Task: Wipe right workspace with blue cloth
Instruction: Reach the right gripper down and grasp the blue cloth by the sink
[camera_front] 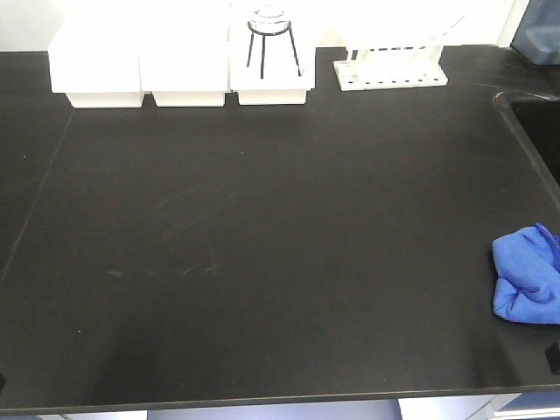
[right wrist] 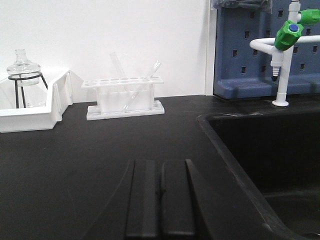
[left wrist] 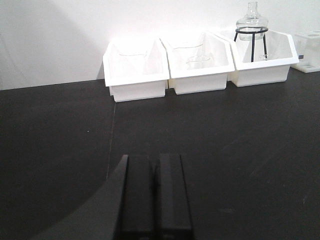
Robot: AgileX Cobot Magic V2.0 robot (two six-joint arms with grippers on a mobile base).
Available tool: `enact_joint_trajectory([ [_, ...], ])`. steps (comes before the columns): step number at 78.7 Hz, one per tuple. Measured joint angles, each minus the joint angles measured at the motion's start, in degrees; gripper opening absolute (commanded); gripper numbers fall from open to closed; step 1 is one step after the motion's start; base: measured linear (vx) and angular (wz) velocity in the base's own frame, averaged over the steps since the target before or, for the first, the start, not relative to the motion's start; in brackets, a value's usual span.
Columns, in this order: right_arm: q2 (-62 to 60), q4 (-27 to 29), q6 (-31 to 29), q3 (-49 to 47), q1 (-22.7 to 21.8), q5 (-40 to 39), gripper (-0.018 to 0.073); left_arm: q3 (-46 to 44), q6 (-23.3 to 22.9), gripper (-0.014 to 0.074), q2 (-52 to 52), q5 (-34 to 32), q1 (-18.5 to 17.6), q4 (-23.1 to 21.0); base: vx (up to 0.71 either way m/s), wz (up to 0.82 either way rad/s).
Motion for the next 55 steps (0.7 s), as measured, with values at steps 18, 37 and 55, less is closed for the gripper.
enact_joint_trajectory([
  [18,0.0,0.0,0.0,0.0,0.0,0.0,-0.0008,0.0,0.0,-0.0006,0.0,0.0,0.0,0.0,0.00,0.00],
  [37,0.0,0.0,0.2,0.0,0.0,-1.4,-0.0008,0.0,0.0,-0.0006,0.0,0.0,0.0,0.0,0.00,0.00],
  [55,0.0,0.9,4.5,-4.4,0.0,-12.5,-0.0008,0.0,0.0,-0.0006,0.0,0.0,0.0,0.0,0.00,0.00],
])
